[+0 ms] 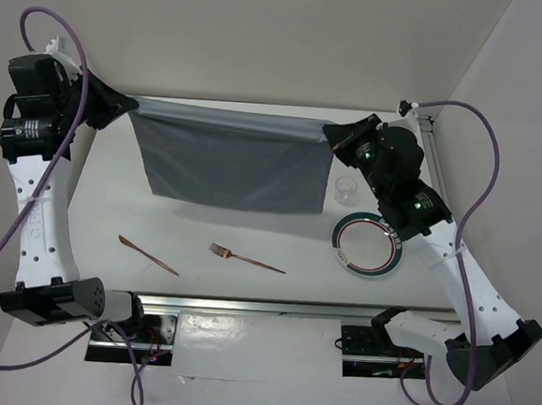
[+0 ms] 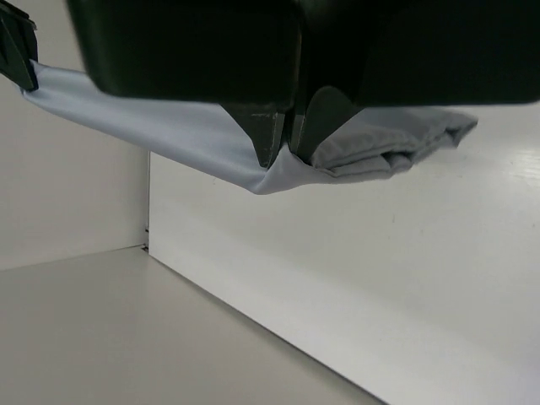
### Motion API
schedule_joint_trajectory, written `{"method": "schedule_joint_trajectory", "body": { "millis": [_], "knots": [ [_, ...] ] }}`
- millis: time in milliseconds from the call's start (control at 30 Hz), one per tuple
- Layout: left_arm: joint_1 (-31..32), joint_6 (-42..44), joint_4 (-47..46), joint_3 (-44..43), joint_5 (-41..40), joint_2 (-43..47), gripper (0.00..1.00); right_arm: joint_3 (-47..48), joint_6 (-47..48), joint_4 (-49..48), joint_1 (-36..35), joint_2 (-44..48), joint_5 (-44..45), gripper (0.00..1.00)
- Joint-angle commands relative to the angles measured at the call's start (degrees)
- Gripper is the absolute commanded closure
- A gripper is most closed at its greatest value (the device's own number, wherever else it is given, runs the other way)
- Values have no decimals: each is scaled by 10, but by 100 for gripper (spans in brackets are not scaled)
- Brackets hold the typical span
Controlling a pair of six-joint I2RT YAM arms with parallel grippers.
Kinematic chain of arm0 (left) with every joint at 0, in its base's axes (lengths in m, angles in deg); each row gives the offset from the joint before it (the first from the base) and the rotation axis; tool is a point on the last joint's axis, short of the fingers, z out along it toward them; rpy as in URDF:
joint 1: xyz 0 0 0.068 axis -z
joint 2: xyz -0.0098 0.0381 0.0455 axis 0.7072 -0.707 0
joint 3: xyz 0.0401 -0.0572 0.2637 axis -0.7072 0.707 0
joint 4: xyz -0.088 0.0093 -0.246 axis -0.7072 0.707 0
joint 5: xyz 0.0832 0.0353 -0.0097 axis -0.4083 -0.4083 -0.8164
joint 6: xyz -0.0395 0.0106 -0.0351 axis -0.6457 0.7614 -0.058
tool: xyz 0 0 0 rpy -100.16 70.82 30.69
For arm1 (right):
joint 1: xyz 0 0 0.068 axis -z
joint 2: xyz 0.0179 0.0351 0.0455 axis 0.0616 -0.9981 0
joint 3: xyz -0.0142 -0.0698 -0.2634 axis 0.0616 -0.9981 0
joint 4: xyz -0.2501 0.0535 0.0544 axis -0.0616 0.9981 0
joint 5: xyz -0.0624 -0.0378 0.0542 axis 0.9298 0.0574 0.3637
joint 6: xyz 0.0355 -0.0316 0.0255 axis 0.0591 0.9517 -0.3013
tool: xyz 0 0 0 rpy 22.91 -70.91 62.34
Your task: Set the dinner table for one person
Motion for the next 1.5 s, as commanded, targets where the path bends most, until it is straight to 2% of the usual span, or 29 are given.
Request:
{"method": "schedule_joint_trajectory", "body": {
  "millis": [0,133,267,400,467,500,533,567,600,667,700,800,833,900,1067,1100,1167,1200,1267,1300,1400,1467],
  "knots": [
    [-16,10,-6,-20,-7,-2,100,41,61,27,2,4,54,100],
    [-16,18,-29,-40,30,-54,100,83,100,-6,24,-59,47,100],
    [9,42,-29,-100,22,-142,100,115,128,-68,67,-126,3,100],
    [21,48,-10,-251,37,-260,100,193,138,-98,124,-210,-52,100],
    [35,54,20,-340,32,-348,100,200,153,-130,129,-243,-52,100],
    [41,62,60,-427,15,-375,100,200,153,-147,136,-250,-52,100],
    [41,62,60,-441,15,-390,100,200,153,-156,147,-264,-52,100],
    [46,55,50,-428,26,-390,100,200,153,-156,154,-272,-52,100],
    [46,42,2,-352,32,-367,100,200,153,-150,159,-279,-66,100],
    [46,36,-48,-258,27,-326,100,185,153,-142,165,-285,-74,100],
    [46,36,-66,-181,18,-294,100,170,153,-142,165,-285,-74,100],
    [46,36,-110,-83,7,-270,100,98,142,-143,165,-285,-82,100],
    [46,36,-118,-21,2,-262,100,57,142,-143,165,-285,-96,100],
    [46,36,-124,32,1,-262,100,6,132,-148,165,-273,-115,100],
    [46,41,-151,235,9,-215,100,-182,65,-148,140,-228,-137,100],
    [46,46,-151,256,9,-202,74,-208,56,-156,133,-197,-137,91],
    [46,66,-125,303,2,-196,46,-270,38,-157,103,-152,-137,72],
    [46,74,-109,308,-12,-190,32,-281,38,-146,92,-141,-131,50],
    [46,95,-70,293,-61,-185,2,-295,23,-111,73,-120,-103,36],
    [46,102,-35,283,-71,-185,0,-309,23,-88,54,-88,-89,35],
    [46,107,-14,250,-83,-161,0,-330,23,-72,24,-30,-38,26],
    [46,107,-17,244,-73,-146,7,-323,35,-58,24,1,-38,26]
  ]
}}
